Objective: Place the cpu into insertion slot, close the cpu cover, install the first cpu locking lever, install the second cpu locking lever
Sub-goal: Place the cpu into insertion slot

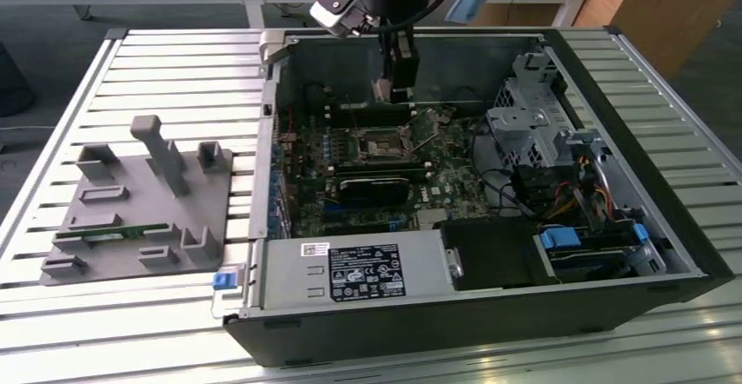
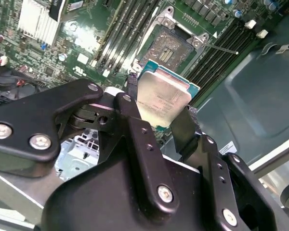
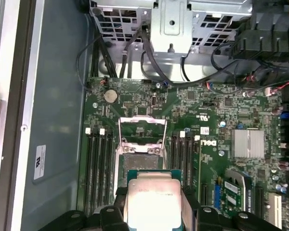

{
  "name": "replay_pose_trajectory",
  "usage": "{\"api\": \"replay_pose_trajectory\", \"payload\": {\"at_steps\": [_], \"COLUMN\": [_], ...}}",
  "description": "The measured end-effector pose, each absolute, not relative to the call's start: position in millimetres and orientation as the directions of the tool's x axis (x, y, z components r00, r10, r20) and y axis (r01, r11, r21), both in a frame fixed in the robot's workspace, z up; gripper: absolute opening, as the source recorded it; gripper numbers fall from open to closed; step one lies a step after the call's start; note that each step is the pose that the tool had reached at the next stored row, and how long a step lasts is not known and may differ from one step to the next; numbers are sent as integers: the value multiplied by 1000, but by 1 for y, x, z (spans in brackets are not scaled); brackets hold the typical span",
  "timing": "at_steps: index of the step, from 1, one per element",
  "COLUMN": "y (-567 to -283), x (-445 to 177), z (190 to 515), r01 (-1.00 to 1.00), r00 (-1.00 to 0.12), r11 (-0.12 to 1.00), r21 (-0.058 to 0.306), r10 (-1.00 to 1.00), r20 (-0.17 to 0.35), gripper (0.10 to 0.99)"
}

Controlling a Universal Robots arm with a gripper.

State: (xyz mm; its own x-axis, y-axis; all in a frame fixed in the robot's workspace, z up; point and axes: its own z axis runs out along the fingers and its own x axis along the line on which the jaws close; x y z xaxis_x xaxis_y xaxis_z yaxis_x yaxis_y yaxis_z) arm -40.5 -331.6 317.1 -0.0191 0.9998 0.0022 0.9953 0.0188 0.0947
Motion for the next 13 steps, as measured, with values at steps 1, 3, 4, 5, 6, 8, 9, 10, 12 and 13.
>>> {"api": "replay_pose_trajectory", "payload": {"at_steps": [1, 3, 4, 5, 6, 8, 9, 10, 12, 13], "y": [-331, -330, -329, -329, -329, -328, -328, -327, -326, -326], "x": [-41, -41, -41, -40, -40, -41, -41, -41, -41, -41], "z": [316, 313, 312, 311, 310, 307, 305, 304, 302, 301], "r01": [995, 995, 995, 995, 995, 995, 995, 995, 995, 995], "r00": [-19, -19, -19, -19, -19, -19, -19, -18, -18, -18], "r11": [19, 19, 19, 19, 19, 18, 18, 18, 18, 17], "r21": [95, 95, 95, 95, 95, 95, 95, 95, 95, 95], "r10": [1000, 1000, 1000, 1000, 1000, 1000, 1000, 1000, 1000, 1000], "r20": [2, 2, 2, 2, 2, 2, 2, 2, 2, 2], "gripper": [525, 525, 525, 525, 525, 525, 525, 525, 525, 525]}}
